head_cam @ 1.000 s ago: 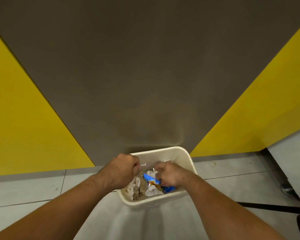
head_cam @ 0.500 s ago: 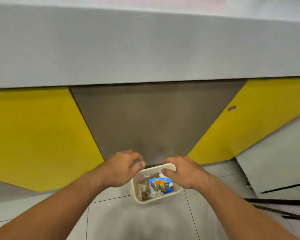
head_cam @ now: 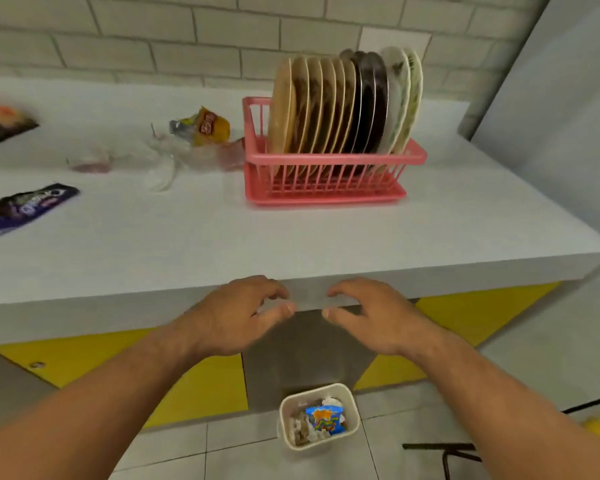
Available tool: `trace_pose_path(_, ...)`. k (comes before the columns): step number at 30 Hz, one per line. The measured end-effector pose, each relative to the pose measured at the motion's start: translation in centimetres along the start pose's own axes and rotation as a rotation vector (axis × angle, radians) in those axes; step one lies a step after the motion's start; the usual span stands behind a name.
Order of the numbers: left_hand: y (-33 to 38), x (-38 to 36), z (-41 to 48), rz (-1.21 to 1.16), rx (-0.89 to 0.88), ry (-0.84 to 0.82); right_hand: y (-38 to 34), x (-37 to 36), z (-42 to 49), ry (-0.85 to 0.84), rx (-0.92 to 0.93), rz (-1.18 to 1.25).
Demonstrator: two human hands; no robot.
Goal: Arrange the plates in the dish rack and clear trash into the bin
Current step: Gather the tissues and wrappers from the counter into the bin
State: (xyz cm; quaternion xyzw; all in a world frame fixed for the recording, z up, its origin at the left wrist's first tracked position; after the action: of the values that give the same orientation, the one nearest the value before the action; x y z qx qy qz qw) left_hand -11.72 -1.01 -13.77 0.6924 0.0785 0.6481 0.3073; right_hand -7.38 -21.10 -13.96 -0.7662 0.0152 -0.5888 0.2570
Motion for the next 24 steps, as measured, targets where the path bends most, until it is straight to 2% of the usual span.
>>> trace_pose_path(6,-2.3,7.7,-1.4,0.022,0.027,0.053,-7.1,4.8,1.5,0.069,0.015,0.004)
trace_pose_path(13,-6.4,13.5,-3.0,0.039,0.027,0.070,-13.2,4.6,3.8,0.110,0.027,0.081)
trace_pose_path(19,-9.4,15.5,-1.2,0.027,0.029,0.086,-15.6,4.4,7.5,0.122,0.037,0.082)
trace_pose_path(24,-14.1,16.0,0.1,0.018,0.118,0.057,-17.6,3.5,12.5,0.096,0.092,0.072)
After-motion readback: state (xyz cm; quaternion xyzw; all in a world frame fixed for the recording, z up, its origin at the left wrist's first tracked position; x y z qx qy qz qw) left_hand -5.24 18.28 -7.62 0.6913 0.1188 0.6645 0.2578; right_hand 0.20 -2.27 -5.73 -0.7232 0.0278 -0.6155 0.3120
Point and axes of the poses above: each hand's wrist, its own z-axis towards the middle knuckle, its own x-axis out of the back of the hand, y = z × x, the point moved 5 cm from there along z, towards the middle knuckle, and after that the axes turned 6 degrees about -x, right-handed, at the moved point
